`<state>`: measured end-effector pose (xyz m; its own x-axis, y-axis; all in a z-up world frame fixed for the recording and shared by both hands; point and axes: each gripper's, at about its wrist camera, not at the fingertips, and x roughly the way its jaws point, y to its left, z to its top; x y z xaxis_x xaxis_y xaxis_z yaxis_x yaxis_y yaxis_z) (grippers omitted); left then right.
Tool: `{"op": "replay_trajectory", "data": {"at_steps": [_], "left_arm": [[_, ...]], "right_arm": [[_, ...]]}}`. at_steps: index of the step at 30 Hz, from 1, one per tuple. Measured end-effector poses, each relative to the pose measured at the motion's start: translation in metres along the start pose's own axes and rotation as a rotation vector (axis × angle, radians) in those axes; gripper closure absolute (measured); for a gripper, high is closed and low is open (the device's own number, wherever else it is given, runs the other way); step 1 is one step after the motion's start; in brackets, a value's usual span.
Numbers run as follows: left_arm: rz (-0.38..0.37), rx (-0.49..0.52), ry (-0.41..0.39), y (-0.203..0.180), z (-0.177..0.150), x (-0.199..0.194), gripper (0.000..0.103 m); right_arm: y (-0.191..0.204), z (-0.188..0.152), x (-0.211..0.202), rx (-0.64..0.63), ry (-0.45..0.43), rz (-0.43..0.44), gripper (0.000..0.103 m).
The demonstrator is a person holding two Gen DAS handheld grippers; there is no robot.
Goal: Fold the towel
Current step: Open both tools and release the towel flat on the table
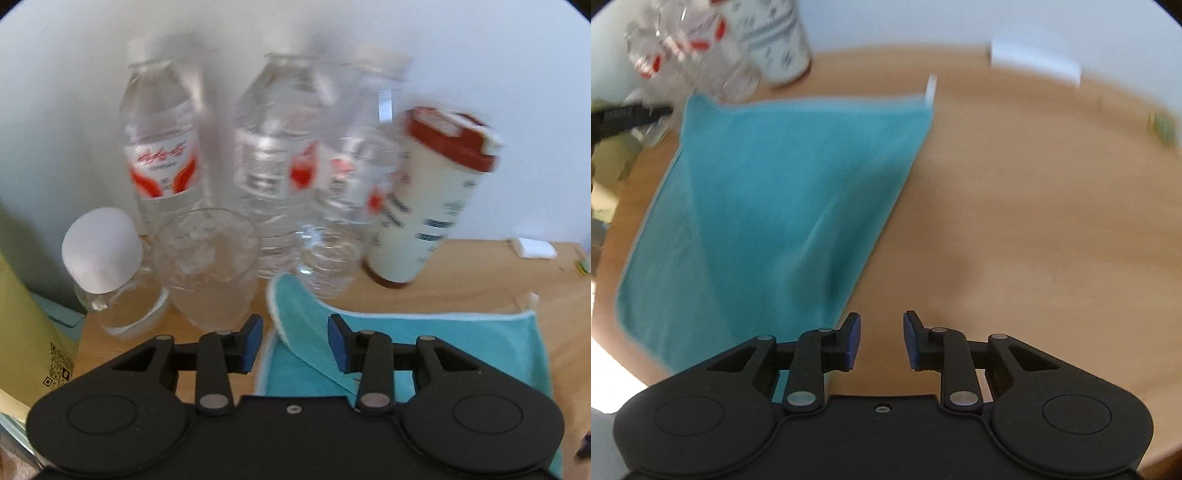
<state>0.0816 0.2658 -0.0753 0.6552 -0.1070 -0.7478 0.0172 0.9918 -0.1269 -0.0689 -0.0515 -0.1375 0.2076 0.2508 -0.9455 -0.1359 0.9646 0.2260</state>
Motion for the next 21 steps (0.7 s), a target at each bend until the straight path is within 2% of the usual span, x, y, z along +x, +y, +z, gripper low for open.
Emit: {"op": "replay_trajectory", "data": {"at_steps": [3,7,10,13,16,21], "left_arm": [[-0.105,0.057,0.010,-0.026,-0.001,-0.007,0.064],[-0.253,0.184,0.038,-0.075,-0.011,0.000,0.062],[-0.285,0.279,0.071,-0.104,-0.025,0.012,0.062],[-0.307,0.301,0.124,-0.117,-0.036,0.023,0.062],[-0.314,0.322,0.159,-0.121,-0.042,0.029,0.062],[-0.317,0.376,0.194,-0.121,-0.049,0.036,0.062]], "right_arm": [[0.005,-0.020,0.004,0.070,0.005,0.035,0.077],[0.006,-0.035,0.002,0.166,-0.025,0.053,0.077],[0.006,-0.043,-0.003,0.228,-0.051,0.077,0.076],[0.011,-0.047,-0.006,0.246,-0.068,0.084,0.076],[0.010,-0.051,-0.011,0.330,-0.096,0.123,0.076],[0.007,-0.055,-0.020,0.382,-0.123,0.151,0.076]]}}
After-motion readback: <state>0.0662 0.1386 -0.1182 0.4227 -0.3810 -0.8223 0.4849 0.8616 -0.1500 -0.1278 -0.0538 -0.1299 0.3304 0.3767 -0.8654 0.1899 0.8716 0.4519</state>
